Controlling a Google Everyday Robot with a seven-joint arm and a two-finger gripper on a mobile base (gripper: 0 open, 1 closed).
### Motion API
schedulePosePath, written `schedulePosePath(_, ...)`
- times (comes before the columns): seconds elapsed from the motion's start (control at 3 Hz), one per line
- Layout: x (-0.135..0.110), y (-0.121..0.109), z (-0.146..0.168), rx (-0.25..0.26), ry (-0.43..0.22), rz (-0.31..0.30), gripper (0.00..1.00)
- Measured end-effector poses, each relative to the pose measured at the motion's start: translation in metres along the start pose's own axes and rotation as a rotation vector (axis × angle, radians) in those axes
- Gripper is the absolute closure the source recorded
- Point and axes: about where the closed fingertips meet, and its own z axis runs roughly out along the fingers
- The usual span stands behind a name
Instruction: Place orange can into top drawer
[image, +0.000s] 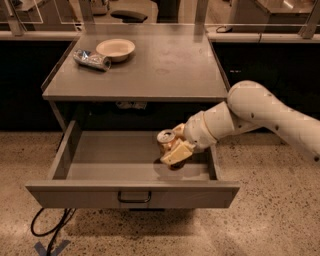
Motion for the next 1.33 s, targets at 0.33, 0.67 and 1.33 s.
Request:
schedulePosePath(0.33,0.007,0.009,0.008,-0.022,0.011,0.006,1.00)
schedulePosePath(0.67,0.011,0.008,0.013,-0.029,0.016,0.014,1.00)
schedulePosePath(1.33,0.056,-0.026,0.057,0.001,0.060,0.060,1.00)
